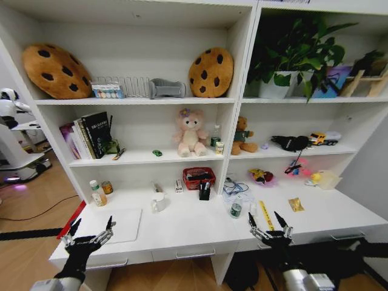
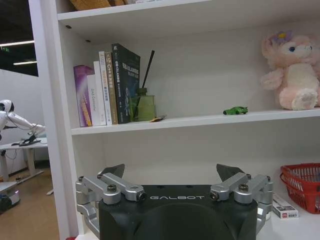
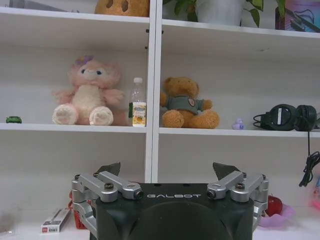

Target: Organize the objects on the table.

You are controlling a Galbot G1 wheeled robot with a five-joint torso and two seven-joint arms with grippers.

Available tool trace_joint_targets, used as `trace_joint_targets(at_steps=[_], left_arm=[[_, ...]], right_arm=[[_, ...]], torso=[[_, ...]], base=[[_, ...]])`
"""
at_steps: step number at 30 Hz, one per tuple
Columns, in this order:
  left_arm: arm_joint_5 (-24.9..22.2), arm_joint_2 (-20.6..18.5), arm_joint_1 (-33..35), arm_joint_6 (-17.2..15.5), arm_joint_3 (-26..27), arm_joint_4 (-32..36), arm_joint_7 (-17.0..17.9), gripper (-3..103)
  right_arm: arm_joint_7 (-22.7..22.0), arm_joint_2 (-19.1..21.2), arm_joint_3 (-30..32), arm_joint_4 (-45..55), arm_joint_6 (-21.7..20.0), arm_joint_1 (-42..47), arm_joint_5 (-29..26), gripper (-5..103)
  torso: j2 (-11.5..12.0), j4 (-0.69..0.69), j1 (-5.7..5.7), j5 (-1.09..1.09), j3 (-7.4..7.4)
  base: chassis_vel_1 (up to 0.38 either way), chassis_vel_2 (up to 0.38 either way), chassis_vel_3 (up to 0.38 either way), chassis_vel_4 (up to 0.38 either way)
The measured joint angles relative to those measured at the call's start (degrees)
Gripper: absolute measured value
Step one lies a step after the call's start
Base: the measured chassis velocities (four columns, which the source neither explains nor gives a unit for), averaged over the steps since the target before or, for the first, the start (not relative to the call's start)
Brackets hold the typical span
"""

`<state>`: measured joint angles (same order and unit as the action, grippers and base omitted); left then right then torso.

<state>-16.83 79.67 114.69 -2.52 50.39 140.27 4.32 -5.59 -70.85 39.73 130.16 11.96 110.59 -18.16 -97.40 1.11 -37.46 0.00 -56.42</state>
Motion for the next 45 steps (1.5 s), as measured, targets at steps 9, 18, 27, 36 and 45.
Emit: trace_joint_targets(at_steps=[9, 18, 27, 36, 45], left_arm=[[0.03, 0.04, 0.00, 0.01, -0.05, -0.01, 0.03, 100], [0.07, 0.07, 0.00, 0.07, -0.09, -0.03, 0.06, 100], [0.12, 0.08, -0.01, 0.09, -0.10, -0.08, 0.11, 100], [0.12, 0.09, -0.01, 0.12, -0.12, -0.10, 0.12, 100], [0.12, 0.09, -0.01, 0.15, -0.11, -0.11, 0.12, 100]], right_arm=[[1.76, -2.50, 0.63, -2.93, 5.13, 2.62, 2.23, 100], [2.01, -3.98, 0.17, -2.94, 7.09, 3.23, 3.09, 100], [2.10, -3.72, 0.34, -3.47, 8.09, 3.38, 2.69, 100], [2.21, -3.58, 0.04, -3.86, 8.07, 2.81, 2.67, 100], [3.01, -3.10, -1.19, -5.12, 6.33, 0.60, 2.38, 100]], torso=[[0.00, 0.01, 0.00, 0.00, 0.00], [0.00, 0.01, 0.00, 0.00, 0.00], [-0.01, 0.01, 0.01, -0.01, 0.00], [0.01, 0.00, 0.00, 0.00, -0.01], [0.00, 0.02, 0.00, 0.00, 0.00]], base=[[0.000, 0.000, 0.000, 0.000], [0.000, 0.000, 0.000, 0.000], [-0.022, -0.017, 0.024, 0.021], [-0.125, -0.114, 0.124, 0.134], [-0.105, -0.104, 0.095, 0.097]])
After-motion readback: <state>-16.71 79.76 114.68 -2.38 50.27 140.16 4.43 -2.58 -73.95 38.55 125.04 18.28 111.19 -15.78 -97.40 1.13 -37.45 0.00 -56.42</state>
